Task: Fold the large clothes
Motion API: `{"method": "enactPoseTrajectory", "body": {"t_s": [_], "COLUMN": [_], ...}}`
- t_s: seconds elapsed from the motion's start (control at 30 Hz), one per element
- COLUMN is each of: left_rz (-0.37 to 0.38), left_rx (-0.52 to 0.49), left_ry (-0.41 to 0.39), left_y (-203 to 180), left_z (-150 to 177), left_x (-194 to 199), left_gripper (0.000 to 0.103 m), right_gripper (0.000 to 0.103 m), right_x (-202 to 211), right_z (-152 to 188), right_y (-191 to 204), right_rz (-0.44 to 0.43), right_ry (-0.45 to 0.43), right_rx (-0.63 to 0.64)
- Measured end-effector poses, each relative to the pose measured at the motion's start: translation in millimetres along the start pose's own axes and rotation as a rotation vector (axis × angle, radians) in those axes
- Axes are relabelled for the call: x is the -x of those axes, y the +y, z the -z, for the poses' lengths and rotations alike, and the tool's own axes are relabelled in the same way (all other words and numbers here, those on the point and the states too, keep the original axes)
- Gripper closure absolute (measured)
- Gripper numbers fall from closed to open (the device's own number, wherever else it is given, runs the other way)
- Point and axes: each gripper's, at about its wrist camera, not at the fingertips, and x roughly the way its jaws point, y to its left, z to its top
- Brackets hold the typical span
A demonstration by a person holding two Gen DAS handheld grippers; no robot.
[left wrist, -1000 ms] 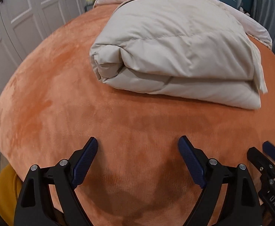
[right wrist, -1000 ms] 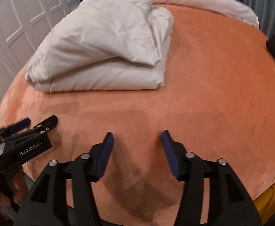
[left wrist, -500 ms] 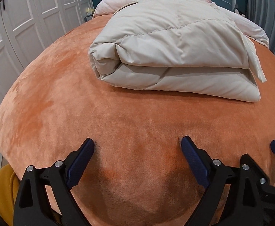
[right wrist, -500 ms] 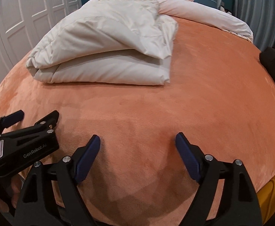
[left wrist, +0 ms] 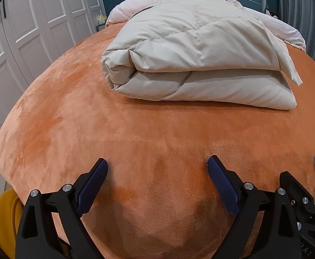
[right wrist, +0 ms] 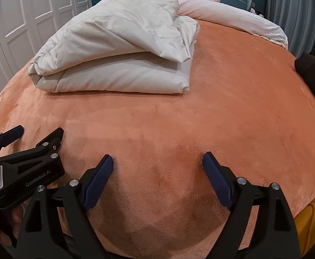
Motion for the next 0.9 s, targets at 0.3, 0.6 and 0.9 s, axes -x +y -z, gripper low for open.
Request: {"method": "enactPoseTrajectory", "body": {"t_s": [0.3,0.6,0.9], "left_rz": [-0.015,-0.017,-0.018], "left_rx": [-0.009,-0.008,-0.007], "left_ry": [-0.012,-0.008,-0.009], "left_y": [-4.1,-3.3,-4.0], "left_z": [2.7,2.5,2.5], "left_x": [1.5,0.3,1.1], "left_gripper": [0.011,0.011,0.010], "right_gripper": [0.015,0.014,0.014], "right_x": [-3.6,-5.7,-6.2], "right_z": [2.9,1.1,0.7], "right_y": [4.8,4.4,4.8], "right_rz": [0.000,-0.002,0.000], "right_ry": [0.009,0.025,0.025], "right_rx": [0.011,0.008,0.008]}}
